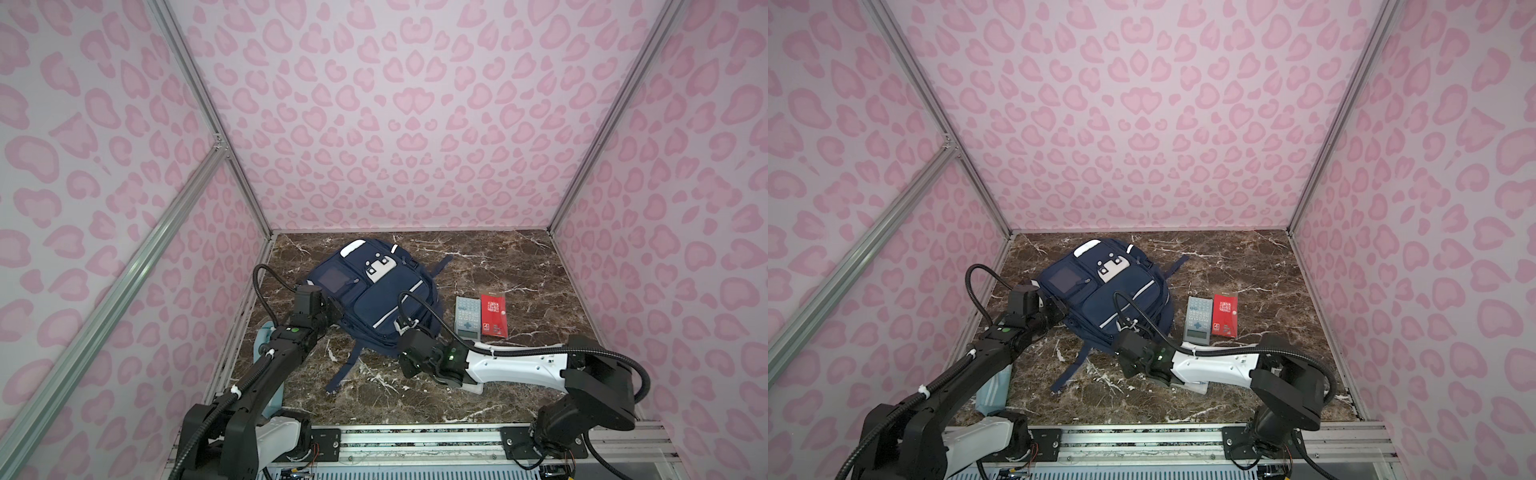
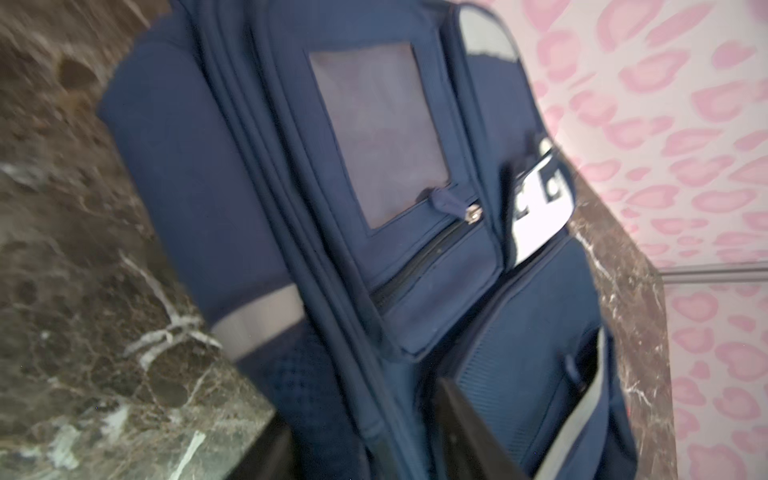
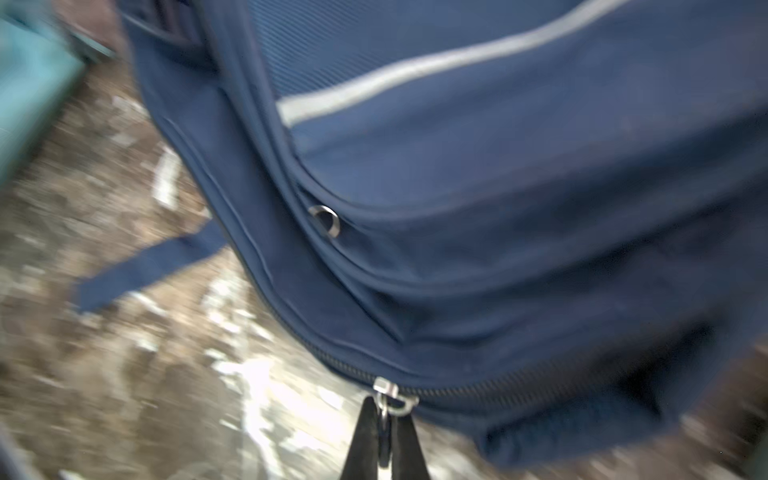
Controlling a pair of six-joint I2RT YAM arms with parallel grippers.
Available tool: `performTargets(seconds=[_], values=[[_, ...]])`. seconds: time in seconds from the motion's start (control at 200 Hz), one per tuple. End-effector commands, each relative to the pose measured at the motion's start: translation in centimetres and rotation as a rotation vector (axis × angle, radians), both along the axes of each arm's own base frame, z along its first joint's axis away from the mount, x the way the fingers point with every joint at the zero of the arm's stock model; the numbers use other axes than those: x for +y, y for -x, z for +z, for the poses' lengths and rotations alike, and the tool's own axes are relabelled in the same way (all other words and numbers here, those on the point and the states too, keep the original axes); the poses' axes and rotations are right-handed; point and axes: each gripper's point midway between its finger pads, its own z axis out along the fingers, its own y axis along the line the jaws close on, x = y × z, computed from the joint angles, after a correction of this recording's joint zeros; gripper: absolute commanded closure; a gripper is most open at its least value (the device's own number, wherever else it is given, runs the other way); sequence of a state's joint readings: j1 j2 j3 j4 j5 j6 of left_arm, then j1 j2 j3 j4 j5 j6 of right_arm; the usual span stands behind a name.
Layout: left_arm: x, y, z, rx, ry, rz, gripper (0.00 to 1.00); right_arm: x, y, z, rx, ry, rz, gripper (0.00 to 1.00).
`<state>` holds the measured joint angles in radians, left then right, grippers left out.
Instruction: Pack the student bag
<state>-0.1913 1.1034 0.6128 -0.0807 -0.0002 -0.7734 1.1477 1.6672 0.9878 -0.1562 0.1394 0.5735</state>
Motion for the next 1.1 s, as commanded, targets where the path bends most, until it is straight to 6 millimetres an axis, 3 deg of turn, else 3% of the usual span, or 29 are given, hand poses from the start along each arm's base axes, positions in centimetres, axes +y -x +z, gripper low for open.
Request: performTargets(seconds=[0.0,0.065,0.15,0.275,0.355,0.56,0.69,0.775,0.865,0.935,0.99,1.095], values=[[1.3,0.3,3.4,-0.119,-0.019,0.065,0.05,4.5,-1.5,2.3,0.010,-0.122,-0.048,1.00],[0.9,1.9,3.3,-0.070,0.019,0.052,0.00,5.9,-2.2,3.3,-0.011,-0.141,-0.077,1.00],[-1.2,4.0,2.3,0.012,0.156,-0.009,0.06,7.8,-2.3,4.2,-0.024,-0.198,-0.069,1.00],[-5.4,7.0,1.0,0.102,0.385,-0.092,0.11,8.6,-2.1,3.2,-0.005,-0.205,-0.053,1.00],[-6.6,8.4,-0.6,0.158,0.495,-0.064,0.14,8.5,-1.7,2.7,0.001,-0.223,-0.042,1.00],[-7.5,9.6,-3.2,0.228,0.512,0.026,0.23,8.7,-0.5,2.9,0.016,-0.277,0.013,1.00],[-7.7,8.9,-4.4,0.227,0.523,0.073,0.31,9.1,-0.1,3.3,0.005,-0.290,0.030,1.00],[-7.0,8.2,-5.0,0.236,0.447,0.100,0.44,9.0,0.3,3.8,-0.011,-0.305,0.039,1.00],[-6.3,7.7,-5.2,0.230,0.378,0.118,0.50,8.2,0.4,3.7,-0.018,-0.288,0.036,1.00],[-5.9,7.3,-5.4,0.217,0.338,0.126,0.81,7.7,0.6,3.3,-0.017,-0.273,0.043,1.00],[-6.0,7.2,-5.6,0.228,0.326,0.116,0.97,7.3,0.8,2.7,-0.014,-0.250,0.053,1.00],[-6.6,7.2,-5.4,0.242,0.318,0.075,0.98,5.2,0.6,1.6,-0.034,-0.175,0.030,1.00]])
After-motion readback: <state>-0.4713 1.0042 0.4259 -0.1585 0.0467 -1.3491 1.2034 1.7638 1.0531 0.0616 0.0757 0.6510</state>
